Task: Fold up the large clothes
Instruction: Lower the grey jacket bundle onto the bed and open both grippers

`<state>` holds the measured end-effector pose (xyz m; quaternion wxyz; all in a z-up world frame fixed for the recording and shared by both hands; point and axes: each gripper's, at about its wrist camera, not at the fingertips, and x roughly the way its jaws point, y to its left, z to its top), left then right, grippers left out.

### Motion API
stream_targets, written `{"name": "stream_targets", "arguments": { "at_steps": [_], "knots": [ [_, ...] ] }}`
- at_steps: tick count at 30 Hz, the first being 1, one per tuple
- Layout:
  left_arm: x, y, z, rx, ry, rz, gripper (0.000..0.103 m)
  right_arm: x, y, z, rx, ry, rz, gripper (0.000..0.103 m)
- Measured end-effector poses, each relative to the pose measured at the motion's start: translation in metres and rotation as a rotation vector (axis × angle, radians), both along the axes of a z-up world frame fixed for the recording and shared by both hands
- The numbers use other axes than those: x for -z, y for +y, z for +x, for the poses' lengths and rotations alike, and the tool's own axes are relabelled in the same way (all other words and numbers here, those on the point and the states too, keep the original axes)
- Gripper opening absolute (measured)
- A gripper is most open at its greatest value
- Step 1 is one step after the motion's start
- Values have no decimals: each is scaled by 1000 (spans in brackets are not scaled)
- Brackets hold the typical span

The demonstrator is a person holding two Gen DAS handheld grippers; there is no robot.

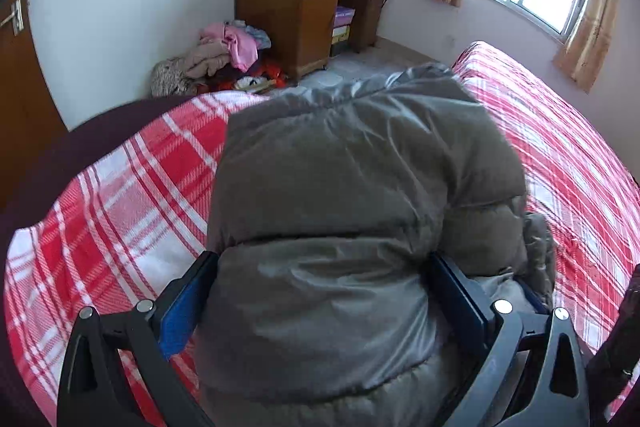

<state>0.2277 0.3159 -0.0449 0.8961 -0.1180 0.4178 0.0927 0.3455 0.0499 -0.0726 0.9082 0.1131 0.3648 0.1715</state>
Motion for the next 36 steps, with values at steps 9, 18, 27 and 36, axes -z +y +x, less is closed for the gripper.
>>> {"name": "stream_targets", "arguments": {
  "at_steps": [9,18,27,36],
  "knots": [
    [21,2,10,-7,-4,23,102,-3,10,1,8,4,-69,28],
    [27,2,12,-16,-1,35,102,-4,21,1,23,-3,-136,28],
    [25,-4,10,-11,6,61,102,-15,30,-9,0,16,-308,28],
    [20,-12,5,-10,8,108,102,-13,10,-50,26,41,-247,28]
  ]
}}
